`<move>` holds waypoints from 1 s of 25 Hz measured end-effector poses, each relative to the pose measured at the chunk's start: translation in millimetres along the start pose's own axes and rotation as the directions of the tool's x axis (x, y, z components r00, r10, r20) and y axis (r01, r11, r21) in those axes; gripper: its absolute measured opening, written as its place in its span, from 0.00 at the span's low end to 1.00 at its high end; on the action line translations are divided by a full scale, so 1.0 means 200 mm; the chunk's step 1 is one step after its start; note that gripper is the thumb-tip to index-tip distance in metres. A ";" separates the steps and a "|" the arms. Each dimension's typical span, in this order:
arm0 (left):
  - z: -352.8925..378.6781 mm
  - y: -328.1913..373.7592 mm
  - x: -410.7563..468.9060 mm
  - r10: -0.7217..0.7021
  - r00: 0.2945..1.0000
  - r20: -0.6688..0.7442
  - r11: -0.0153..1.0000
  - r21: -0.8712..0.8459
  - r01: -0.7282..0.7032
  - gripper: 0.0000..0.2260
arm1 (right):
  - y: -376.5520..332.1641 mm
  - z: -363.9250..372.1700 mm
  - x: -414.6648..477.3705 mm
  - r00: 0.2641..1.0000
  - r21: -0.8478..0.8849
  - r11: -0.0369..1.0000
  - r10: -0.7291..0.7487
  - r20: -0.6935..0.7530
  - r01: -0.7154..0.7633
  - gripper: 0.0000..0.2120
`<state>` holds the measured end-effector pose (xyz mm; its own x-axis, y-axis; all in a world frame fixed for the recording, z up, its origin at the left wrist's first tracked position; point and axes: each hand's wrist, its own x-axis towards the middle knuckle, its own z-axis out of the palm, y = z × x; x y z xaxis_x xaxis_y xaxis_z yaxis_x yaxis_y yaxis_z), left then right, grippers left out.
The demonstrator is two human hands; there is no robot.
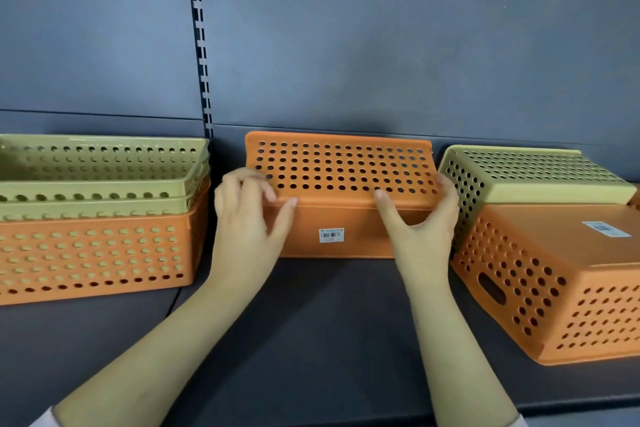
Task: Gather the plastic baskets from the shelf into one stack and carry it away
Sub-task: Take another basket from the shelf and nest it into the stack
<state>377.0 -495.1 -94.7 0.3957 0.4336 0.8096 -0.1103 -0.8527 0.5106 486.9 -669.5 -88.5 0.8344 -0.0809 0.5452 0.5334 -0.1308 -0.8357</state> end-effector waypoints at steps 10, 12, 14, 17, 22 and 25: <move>-0.02 0.03 0.00 -0.202 0.962 0.184 0.973 -0.076 0.218 0.30 | -0.01 -0.01 -0.01 0.995 0.020 0.999 0.041 0.091 -0.043 0.46; -0.05 0.08 0.03 -0.137 0.978 0.159 0.984 -0.095 0.153 0.30 | -0.05 -0.04 -0.01 0.998 0.086 0.995 0.042 0.054 -0.046 0.49; -0.10 0.14 0.07 -0.081 0.989 0.120 0.987 -0.131 0.097 0.29 | -0.11 -0.06 -0.02 1.000 0.150 0.989 0.004 0.022 -0.008 0.50; -0.24 0.22 0.17 -0.007 1.000 0.012 0.979 -0.204 0.010 0.23 | -0.25 -0.07 -0.03 0.996 0.232 0.968 -0.085 -0.037 0.091 0.54; -0.60 0.29 0.33 0.075 0.994 -0.077 0.938 -0.332 -0.096 0.31 | -0.55 0.00 -0.03 0.975 0.361 0.906 -0.192 -0.114 0.221 0.51; -0.82 0.21 0.41 0.007 1.000 0.011 0.960 -0.278 -0.004 0.44 | -0.67 0.13 -0.10 0.972 0.374 0.897 -0.211 -0.102 0.234 0.46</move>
<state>254.3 -447.8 40.8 0.4049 0.4241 0.8100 -0.3613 -0.7396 0.5679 402.4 -625.1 11.5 0.6844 -0.1520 0.7131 0.7259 0.2331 -0.6471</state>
